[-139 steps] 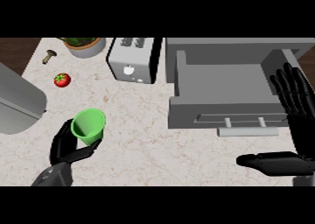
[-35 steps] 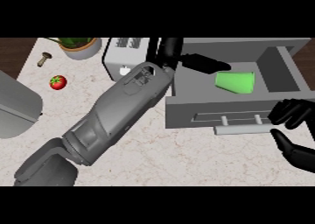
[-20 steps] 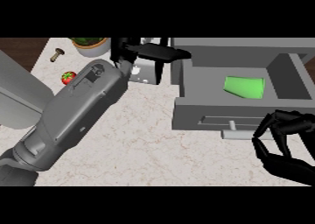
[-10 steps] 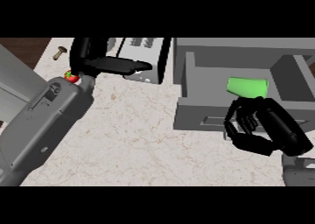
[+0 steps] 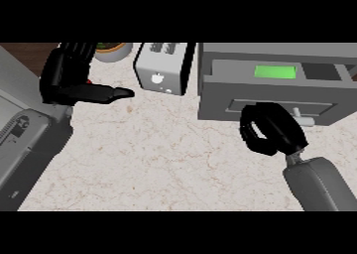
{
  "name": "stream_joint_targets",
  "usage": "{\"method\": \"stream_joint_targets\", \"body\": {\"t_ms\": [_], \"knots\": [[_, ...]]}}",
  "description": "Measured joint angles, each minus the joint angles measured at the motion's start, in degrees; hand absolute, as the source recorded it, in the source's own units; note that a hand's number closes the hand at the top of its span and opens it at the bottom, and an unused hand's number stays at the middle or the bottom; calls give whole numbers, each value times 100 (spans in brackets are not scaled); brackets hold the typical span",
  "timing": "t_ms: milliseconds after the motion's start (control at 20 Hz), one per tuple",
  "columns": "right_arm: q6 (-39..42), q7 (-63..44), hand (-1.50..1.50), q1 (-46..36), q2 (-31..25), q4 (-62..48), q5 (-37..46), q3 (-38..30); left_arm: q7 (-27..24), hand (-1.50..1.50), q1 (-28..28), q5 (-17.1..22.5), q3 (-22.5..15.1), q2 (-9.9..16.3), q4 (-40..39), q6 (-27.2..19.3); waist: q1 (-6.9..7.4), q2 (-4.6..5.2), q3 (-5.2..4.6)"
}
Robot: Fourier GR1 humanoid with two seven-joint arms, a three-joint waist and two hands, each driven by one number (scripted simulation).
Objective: Pick up the cup, place it into the drawer and close the drawer
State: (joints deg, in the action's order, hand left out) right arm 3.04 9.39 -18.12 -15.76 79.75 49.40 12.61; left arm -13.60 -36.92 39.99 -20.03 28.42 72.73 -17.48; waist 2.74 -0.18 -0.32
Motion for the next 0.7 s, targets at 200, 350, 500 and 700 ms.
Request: {"method": "stream_joint_targets", "body": {"t_ms": [200,350,500,700], "knots": [[-433,323,150,-682,278,-1486,220,-106,-46,-150,403,2,166,149,227,162,-16,42,25],[-677,626,150,-1271,414,-2504,243,-302,-128,-150,735,35,342,321,332,420,-9,49,29],[-800,952,150,-1894,446,-3484,193,-555,-141,-150,955,38,450,400,475,541,23,55,29],[-915,1218,150,-2593,454,-4646,162,-850,-125,-150,1102,17,532,410,595,621,65,85,35]]}}
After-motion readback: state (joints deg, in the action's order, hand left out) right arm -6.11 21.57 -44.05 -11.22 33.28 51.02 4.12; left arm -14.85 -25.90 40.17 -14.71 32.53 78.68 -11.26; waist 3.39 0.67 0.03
